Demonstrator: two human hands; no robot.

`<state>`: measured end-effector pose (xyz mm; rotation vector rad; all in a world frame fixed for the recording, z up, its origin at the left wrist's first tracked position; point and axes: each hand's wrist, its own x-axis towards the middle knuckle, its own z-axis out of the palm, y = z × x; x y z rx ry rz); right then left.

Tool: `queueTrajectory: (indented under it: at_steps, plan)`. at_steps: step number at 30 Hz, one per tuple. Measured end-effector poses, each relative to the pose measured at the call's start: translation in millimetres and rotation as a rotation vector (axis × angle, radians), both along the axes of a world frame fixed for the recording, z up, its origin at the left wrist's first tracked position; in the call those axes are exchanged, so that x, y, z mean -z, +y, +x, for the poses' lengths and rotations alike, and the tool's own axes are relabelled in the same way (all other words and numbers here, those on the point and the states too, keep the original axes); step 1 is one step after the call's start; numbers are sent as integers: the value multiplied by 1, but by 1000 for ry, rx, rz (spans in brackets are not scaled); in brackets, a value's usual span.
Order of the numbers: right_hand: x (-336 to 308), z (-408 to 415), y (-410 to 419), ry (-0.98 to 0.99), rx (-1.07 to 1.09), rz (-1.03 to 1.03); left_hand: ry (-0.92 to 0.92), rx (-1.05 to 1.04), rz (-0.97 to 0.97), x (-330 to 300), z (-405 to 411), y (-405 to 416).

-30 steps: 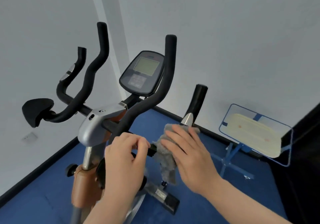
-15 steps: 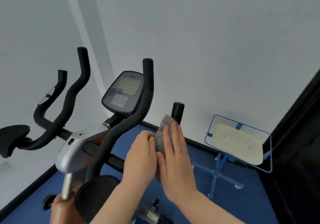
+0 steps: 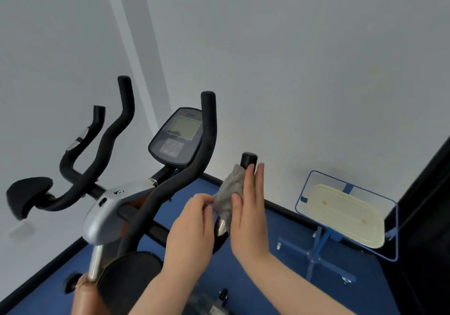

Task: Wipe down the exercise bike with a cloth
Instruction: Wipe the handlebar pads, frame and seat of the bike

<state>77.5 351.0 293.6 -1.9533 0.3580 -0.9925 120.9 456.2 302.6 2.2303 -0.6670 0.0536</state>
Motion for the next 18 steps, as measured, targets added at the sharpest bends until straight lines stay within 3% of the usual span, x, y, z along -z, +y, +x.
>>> queueTrajectory:
  at_steps: [3, 6, 9, 14, 16, 18]
  plan:
    - [-16, 20, -17, -85, 87, 30, -34, -34, -15, 0, -1, 1]
    - [4, 14, -5, -111, 0, 208, -95, -19, -19, -2, -2, 0]
    - [9, 11, -11, -180, 0, 248, -169, -5, -17, -3, -6, -6]
    - [-40, 30, -46, -382, 71, 3, -63, -120, -89, 9, -28, -22]
    - [-49, 34, -60, -310, -34, -126, -179, -156, -27, 14, -29, -23]
    - [-49, 32, -71, -115, -107, -246, -240, -182, 13, 17, -28, -22]
